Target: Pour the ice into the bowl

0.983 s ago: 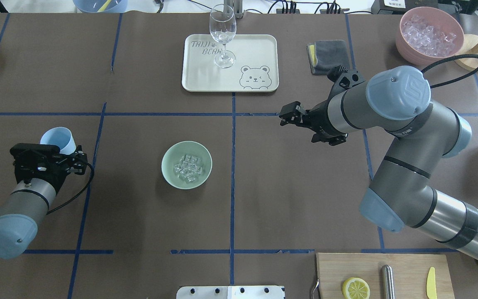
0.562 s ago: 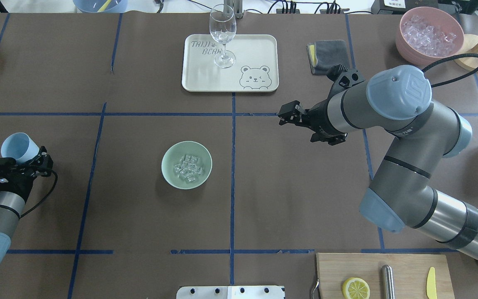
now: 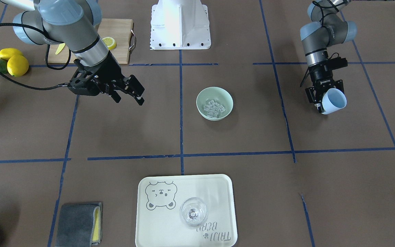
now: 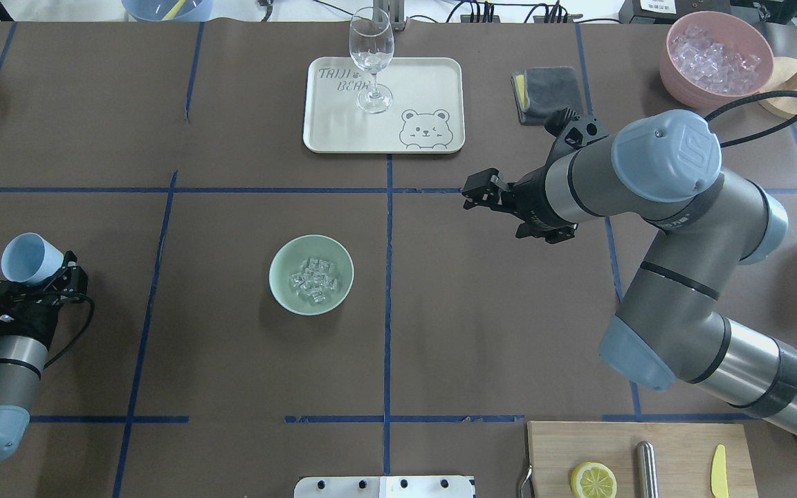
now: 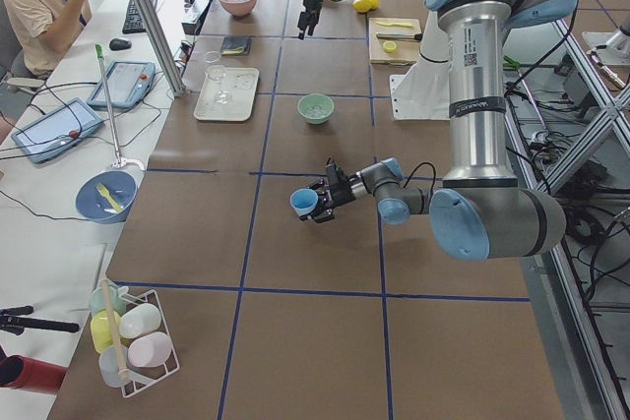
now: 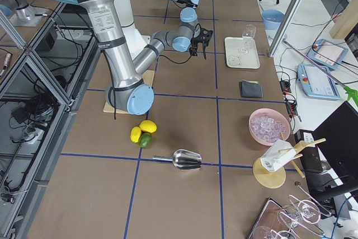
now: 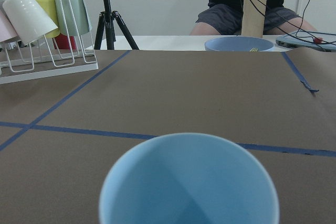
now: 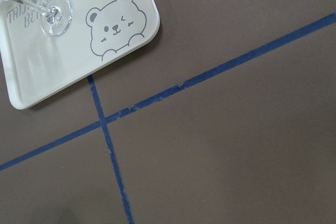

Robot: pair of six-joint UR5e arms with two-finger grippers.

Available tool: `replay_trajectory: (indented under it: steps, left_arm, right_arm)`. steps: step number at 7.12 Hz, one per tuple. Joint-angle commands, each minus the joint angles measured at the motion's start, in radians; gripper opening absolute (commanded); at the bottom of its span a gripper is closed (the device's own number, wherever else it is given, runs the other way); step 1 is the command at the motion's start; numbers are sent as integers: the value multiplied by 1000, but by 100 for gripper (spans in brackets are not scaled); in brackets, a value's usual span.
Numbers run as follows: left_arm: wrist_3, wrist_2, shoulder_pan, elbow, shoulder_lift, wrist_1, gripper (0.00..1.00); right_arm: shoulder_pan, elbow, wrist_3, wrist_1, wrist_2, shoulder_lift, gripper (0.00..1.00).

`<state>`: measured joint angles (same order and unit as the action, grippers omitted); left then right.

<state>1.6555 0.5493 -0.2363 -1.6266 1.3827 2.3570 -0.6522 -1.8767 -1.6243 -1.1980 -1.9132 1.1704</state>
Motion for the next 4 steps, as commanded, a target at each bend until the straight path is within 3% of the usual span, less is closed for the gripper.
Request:
replay_trajectory:
  steps: [1,4]
  left_arm:
    - [3,-35,17,23,-4,-7,0]
    - [3,-34,29,54,-13,-8,0]
  right_arm:
    - [11,1,-2,0,5,0,100]
    - [25,1,-2,2,19,0,100]
